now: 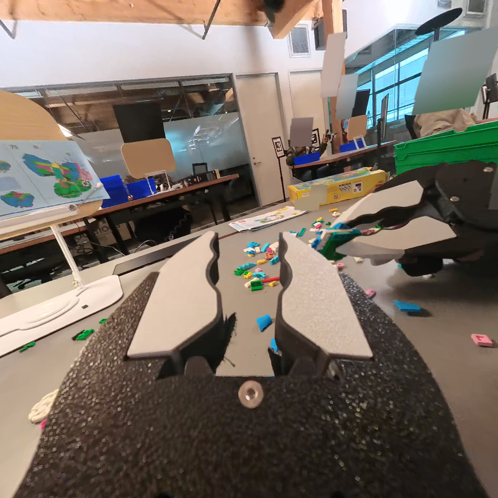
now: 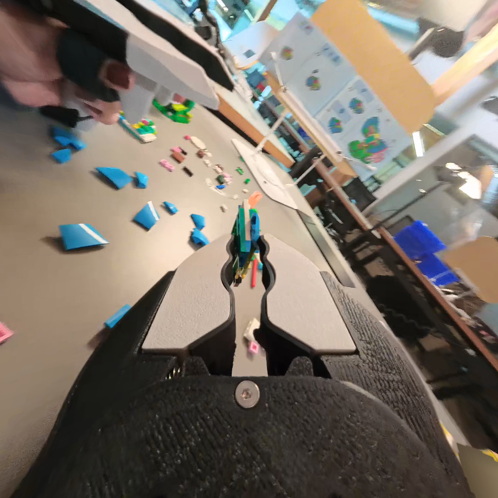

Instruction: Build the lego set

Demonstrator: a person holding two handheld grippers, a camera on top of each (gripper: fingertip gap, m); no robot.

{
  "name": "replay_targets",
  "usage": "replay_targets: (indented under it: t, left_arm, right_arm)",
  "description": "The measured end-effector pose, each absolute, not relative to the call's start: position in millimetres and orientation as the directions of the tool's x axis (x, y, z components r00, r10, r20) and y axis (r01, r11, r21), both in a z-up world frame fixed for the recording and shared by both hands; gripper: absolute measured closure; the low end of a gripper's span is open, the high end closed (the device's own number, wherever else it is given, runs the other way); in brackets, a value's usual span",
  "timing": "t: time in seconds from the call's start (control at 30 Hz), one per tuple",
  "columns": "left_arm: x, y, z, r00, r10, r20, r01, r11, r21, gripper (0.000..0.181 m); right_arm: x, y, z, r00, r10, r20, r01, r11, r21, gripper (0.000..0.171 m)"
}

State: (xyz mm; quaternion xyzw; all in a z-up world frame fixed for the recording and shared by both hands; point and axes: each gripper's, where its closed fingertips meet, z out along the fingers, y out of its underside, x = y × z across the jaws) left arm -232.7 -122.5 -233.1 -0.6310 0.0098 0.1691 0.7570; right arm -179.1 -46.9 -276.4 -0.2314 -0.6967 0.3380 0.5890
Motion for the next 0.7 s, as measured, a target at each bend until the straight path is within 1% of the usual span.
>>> replay_targets:
  t: [0.1,0.33,0.7]
  left_arm:
    - [-233.4,-122.7,-233.6,0.944,0.241,-0.226,-0.266,0.147,-0.953,0.141]
    - [-234.8,-125.1,-233.5,0.954,0.235,-0.187,-0.228,0.16,-0.96,0.142]
    - [-234.8,-124.6,-233.8,0.947,0.249,-0.201,-0.243,0.152,-0.958,0.146]
  right_arm:
    - [-180.7,-37.4,-277.9,-0.134,0.697,0.705,-0.077,0.702,-0.708,0.157]
    - [-178.9,-35.0,-276.1,-0.095,0.665,0.741,-0.082,0.737,-0.671,0.157]
    - [-173.3,-42.7,-270.5,-0.105,0.667,0.738,-0.143,0.724,-0.675,0.157]
